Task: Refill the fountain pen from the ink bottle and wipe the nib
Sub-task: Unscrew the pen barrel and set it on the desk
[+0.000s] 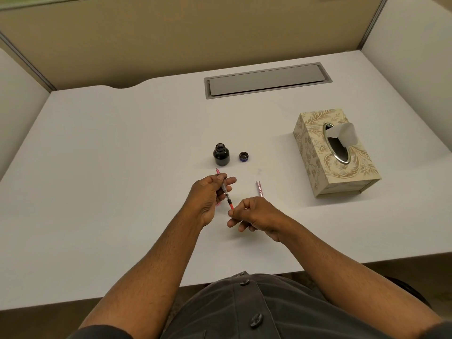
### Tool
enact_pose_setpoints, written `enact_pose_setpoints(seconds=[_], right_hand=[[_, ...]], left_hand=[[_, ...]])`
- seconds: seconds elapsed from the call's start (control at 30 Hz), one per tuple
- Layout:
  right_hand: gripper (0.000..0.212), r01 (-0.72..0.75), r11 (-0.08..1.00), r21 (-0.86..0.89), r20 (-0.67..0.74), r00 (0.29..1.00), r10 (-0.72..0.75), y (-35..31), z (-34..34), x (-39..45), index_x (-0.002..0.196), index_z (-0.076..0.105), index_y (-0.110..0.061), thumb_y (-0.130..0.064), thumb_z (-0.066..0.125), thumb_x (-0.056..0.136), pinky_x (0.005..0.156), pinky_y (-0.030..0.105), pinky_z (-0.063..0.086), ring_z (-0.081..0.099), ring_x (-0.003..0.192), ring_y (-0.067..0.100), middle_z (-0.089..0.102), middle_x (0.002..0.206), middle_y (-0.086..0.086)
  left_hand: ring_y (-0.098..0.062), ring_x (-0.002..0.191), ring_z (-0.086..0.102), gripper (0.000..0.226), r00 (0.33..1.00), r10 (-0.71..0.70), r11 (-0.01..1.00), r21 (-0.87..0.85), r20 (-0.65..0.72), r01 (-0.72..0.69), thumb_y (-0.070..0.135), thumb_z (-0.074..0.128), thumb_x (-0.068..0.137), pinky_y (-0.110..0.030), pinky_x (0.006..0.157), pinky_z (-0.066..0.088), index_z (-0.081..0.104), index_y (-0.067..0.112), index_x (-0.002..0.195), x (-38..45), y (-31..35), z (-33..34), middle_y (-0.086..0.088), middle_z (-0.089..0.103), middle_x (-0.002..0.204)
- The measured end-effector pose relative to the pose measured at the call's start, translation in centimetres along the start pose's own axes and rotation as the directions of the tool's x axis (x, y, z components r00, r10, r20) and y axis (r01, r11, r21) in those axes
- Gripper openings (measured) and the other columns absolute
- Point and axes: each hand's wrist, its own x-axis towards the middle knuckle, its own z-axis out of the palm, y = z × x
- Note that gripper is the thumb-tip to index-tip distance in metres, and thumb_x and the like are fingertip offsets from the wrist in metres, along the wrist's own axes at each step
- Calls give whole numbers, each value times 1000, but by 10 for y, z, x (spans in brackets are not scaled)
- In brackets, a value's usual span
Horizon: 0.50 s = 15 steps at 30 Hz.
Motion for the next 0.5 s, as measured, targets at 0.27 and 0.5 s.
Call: enact_pose_setpoints(seconds=[0.27, 0.5], right_hand=[[21, -21, 999, 27, 37, 999, 20, 1, 0, 0, 101, 71, -10, -27, 61, 93, 63, 26, 44, 65, 63, 13, 78, 91, 3], [18, -17, 1000, 10, 45, 999, 16, 1, -1, -1, 100, 72, -6, -19, 61, 93, 62, 25, 44, 67, 63, 11, 78, 91, 4]], left_hand=[[-20, 106, 64, 17, 1000, 3, 999, 35, -5, -3, 21, 47, 100, -30, 88, 49, 64, 17, 98, 0, 1, 0, -1, 73, 101], [-20, 104, 64, 19, 1000, 13, 999, 35, 25, -14, 21, 46, 100, -29, 84, 47, 65, 18, 98, -1, -1, -1, 3, 74, 95]])
